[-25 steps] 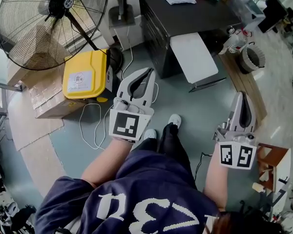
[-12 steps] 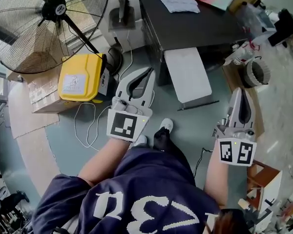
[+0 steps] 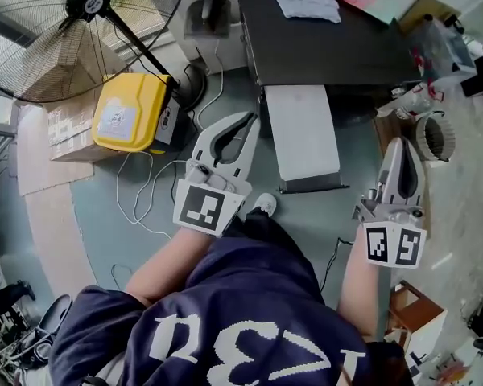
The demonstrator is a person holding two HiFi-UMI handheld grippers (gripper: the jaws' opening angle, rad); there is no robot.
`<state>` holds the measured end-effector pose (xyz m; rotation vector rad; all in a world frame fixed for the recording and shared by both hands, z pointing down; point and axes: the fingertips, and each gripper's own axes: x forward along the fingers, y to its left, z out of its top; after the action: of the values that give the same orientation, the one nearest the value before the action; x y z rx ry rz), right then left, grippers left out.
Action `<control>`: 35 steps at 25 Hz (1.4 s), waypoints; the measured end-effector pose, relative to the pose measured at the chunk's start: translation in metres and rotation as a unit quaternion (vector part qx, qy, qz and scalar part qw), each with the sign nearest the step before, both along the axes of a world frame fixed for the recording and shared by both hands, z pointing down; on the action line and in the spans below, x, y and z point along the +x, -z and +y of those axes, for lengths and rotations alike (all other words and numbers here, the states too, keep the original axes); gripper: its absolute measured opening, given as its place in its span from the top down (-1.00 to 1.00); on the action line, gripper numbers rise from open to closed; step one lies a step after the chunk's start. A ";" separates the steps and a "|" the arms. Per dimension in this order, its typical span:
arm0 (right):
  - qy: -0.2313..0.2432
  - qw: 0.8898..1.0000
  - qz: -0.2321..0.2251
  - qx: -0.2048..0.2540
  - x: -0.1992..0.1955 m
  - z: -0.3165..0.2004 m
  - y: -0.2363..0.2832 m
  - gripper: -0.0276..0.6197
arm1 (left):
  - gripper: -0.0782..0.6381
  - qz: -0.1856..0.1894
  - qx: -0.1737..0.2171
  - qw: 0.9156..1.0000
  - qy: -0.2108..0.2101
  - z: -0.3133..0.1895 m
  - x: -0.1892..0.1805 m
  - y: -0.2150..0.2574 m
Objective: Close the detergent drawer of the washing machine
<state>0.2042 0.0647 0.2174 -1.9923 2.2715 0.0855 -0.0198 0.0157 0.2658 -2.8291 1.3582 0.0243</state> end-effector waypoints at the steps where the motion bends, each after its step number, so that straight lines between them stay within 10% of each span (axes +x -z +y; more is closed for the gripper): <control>1: 0.002 1.000 -0.002 -0.002 0.003 -0.001 -0.003 0.86 | 0.72 -0.002 -0.002 1.000 0.000 0.000 0.003 -0.003; 11: 0.030 0.997 0.005 -0.065 0.025 -0.015 -0.056 0.86 | 0.72 -0.022 -0.028 0.999 -0.029 0.003 0.024 -0.041; 18: 0.089 0.985 0.034 -0.146 0.032 0.000 -0.121 0.86 | 0.72 -0.062 -0.066 0.988 -0.127 0.026 0.052 -0.096; 24: 0.167 0.945 0.032 -0.280 0.028 0.033 -0.230 0.59 | 0.64 -0.106 -0.144 0.960 -0.217 0.067 0.067 -0.167; 35: 0.260 0.868 0.105 -0.411 0.005 0.075 -0.320 -0.10 | 0.31 -0.158 -0.235 0.877 -0.387 0.135 0.079 -0.250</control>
<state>0.2088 0.1397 0.5371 -1.5491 3.2722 -0.8974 0.0590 0.1510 0.5158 -3.3301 0.1123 -0.8219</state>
